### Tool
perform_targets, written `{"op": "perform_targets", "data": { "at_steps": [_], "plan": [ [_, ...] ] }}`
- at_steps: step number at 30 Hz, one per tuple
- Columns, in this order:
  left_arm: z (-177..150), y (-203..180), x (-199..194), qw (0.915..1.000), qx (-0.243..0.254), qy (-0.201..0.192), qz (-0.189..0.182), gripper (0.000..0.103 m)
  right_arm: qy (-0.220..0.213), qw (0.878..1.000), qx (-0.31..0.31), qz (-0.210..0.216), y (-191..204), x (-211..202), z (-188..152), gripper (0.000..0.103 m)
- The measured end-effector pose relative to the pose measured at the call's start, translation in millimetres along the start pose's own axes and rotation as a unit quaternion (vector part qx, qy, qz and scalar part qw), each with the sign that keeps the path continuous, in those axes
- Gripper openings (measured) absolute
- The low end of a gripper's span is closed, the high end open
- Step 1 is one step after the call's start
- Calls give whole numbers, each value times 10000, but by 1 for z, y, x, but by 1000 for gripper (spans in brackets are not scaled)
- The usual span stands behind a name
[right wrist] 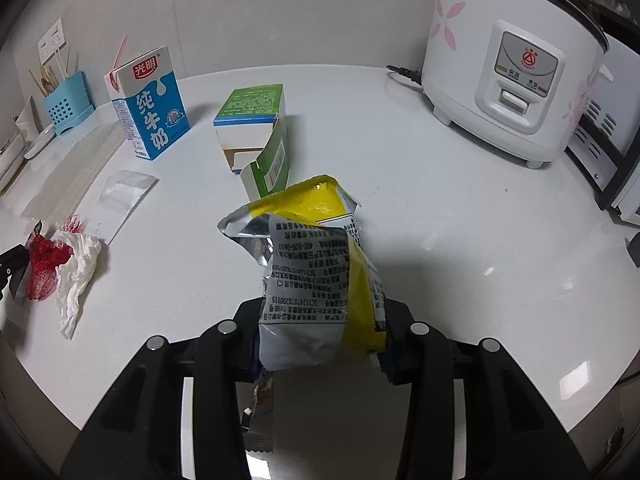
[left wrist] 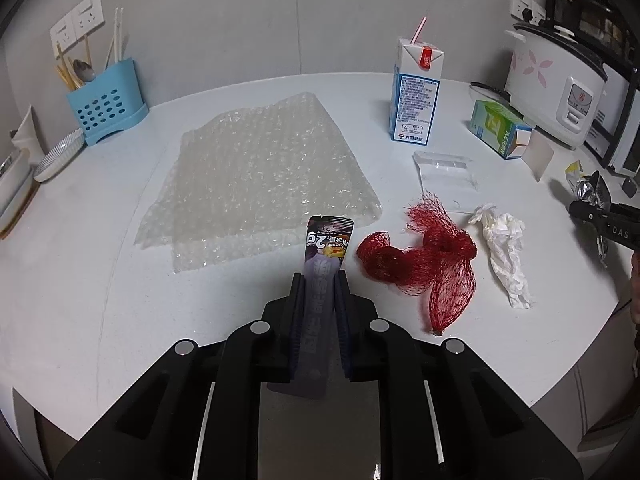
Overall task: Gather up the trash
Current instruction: 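Carry the snack stick and chip bag down over the wastebasket with both tools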
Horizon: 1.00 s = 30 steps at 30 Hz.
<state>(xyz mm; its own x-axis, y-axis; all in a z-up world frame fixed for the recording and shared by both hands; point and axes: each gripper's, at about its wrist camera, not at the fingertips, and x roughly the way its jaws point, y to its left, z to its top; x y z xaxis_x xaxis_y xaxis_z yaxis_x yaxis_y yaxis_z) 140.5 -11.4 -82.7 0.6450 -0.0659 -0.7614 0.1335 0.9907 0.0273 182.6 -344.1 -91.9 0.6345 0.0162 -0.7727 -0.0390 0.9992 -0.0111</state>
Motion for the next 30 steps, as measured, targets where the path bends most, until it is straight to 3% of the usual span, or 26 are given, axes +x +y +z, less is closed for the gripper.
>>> {"op": "perform_targets", "data": {
  "at_steps": [13, 30],
  "plan": [
    [-2, 2, -33, 9997, -93, -231, 73, 14, -242, 9997, -40, 1, 12, -35, -2, 40],
    [-25, -1, -84, 9981, -144, -590, 102, 14, -583, 9977, -260, 217, 58, -85, -36, 40]
  ]
}}
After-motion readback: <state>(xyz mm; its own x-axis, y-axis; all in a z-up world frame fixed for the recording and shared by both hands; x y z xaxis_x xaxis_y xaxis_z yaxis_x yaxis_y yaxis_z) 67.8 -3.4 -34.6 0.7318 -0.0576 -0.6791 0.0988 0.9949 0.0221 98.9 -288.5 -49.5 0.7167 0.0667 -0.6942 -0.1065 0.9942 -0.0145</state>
